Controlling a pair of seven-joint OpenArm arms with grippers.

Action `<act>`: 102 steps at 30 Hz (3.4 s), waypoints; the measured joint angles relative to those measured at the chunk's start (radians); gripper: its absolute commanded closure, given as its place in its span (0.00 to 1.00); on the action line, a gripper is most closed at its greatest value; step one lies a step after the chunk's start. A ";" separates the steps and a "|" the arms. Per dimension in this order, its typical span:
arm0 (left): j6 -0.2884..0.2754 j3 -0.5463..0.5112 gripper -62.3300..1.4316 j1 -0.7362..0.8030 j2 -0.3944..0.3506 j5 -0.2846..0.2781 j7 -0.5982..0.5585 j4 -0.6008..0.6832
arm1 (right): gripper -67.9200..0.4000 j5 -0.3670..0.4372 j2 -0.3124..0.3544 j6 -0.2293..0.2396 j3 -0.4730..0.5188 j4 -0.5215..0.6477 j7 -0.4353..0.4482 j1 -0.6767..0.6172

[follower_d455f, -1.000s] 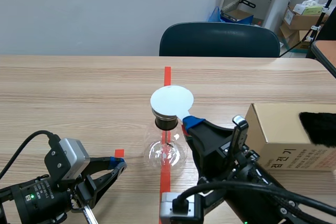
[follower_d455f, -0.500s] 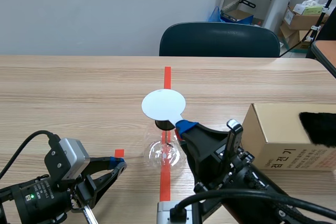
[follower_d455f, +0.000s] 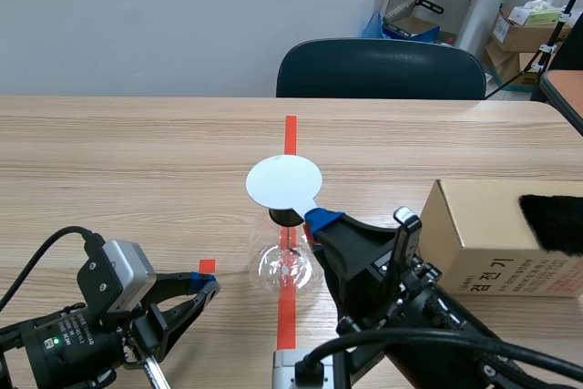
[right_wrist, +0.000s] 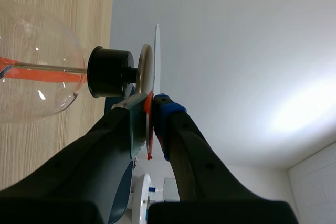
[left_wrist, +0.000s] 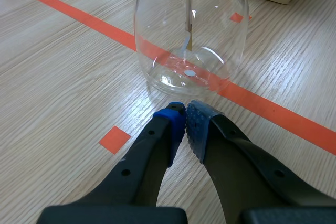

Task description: Do the electroscope experiment

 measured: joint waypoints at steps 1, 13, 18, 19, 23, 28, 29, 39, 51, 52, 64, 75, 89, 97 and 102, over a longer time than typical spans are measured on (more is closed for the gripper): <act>0.000 0.000 0.89 0.000 0.000 0.000 0.000 0.000 | 0.97 0.000 0.000 0.000 0.000 0.000 -0.014 0.000; 0.000 0.000 0.89 0.000 0.000 0.000 -0.004 0.000 | 0.97 0.000 0.000 0.000 0.000 0.000 -0.441 0.000; 0.000 0.000 0.89 0.000 0.000 0.000 -0.004 0.000 | 0.97 0.000 0.000 0.000 0.000 0.000 -0.592 0.000; 0.000 0.000 0.89 0.000 0.000 0.000 -0.004 0.000 | 0.97 0.000 0.000 0.000 0.000 0.000 -0.616 0.000; 0.000 0.000 0.89 0.000 0.000 0.000 -0.004 0.000 | 0.97 0.000 0.000 0.000 0.000 0.000 -0.678 0.000; 0.000 0.000 0.89 0.000 0.000 0.000 -0.004 0.000 | 0.97 0.000 0.000 0.000 0.000 0.000 -0.713 0.000; 0.000 0.000 0.89 0.000 0.000 0.000 -0.004 0.000 | 0.97 0.000 0.000 0.000 0.000 0.000 -0.714 0.000; 0.000 0.000 0.89 0.000 0.000 0.000 -0.004 0.000 | 0.97 0.000 0.000 0.000 0.000 0.000 -0.714 0.000; -0.001 0.000 0.89 0.000 0.009 0.000 -0.003 0.000 | 0.97 0.000 0.000 0.000 0.000 0.000 -0.714 0.000; 0.000 0.000 0.89 0.000 0.011 0.000 -0.003 0.000 | 0.97 0.000 0.000 0.000 0.000 0.000 -0.714 0.000; 0.000 0.000 0.89 0.000 0.013 0.000 -0.003 0.000 | 0.97 0.000 0.000 0.000 0.000 0.000 -0.714 0.000; 0.000 0.000 0.89 0.000 0.013 0.000 -0.003 0.000 | 0.97 0.000 0.000 0.000 0.000 0.000 -0.714 0.000; 0.000 0.000 0.89 0.000 0.013 0.000 -0.003 0.000 | 0.97 0.000 0.000 0.000 0.000 0.000 -0.664 0.000; 0.000 0.000 0.89 0.000 0.013 0.000 -0.003 0.000 | 0.97 0.000 0.000 0.000 0.000 0.000 -0.438 0.000; 0.000 0.000 0.89 0.000 0.013 0.000 -0.003 0.000 | 0.97 0.000 0.000 0.000 0.000 0.000 -0.285 0.000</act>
